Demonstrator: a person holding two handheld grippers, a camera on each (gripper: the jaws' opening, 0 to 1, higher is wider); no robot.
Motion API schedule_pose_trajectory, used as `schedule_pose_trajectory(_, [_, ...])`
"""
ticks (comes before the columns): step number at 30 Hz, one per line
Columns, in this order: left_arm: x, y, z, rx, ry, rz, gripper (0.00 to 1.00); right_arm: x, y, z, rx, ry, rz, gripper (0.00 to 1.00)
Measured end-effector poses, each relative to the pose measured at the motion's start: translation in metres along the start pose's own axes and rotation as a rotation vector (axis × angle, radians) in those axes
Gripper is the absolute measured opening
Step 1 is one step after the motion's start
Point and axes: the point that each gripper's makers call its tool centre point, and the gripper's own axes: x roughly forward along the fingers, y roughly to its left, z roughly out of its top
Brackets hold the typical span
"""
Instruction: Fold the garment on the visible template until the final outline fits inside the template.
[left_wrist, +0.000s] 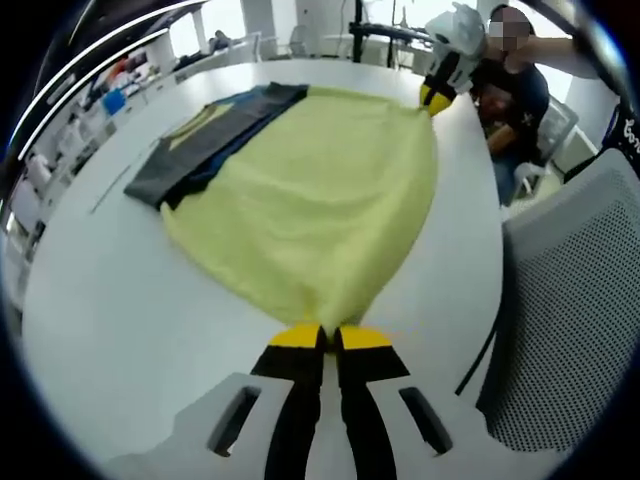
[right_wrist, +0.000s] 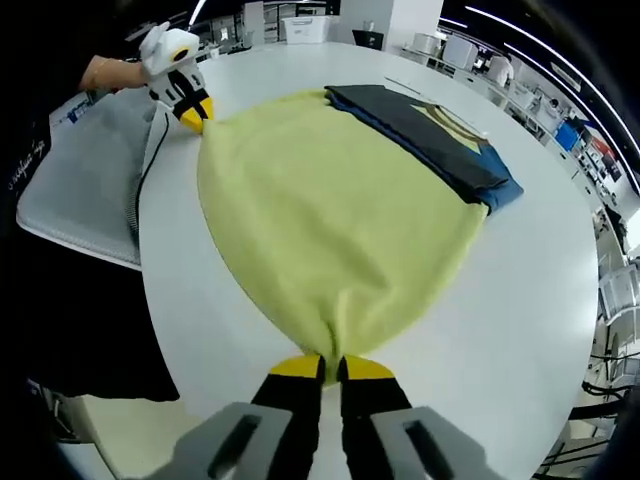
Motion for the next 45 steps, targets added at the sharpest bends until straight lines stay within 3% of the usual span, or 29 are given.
schedule_pose_trajectory(8, [-0.007,-0.003,-0.003,-0.001,0.004,-0.014,0.01,-0.006,0.008,-0.003,0.003,0.002,0.018,0.01])
schedule_pose_trajectory(23, [-0.017,-0.034,-0.014,-0.008,0.025,-0.100,0.01,-0.017,0.030,-0.015,0.019,0.013,0.048,0.01])
schedule_pose_trajectory(45, [-0.035,-0.068,-0.030,-0.023,0.018,-0.145,0.01,-0.030,0.066,-0.029,0.031,0.025,0.087,0.01])
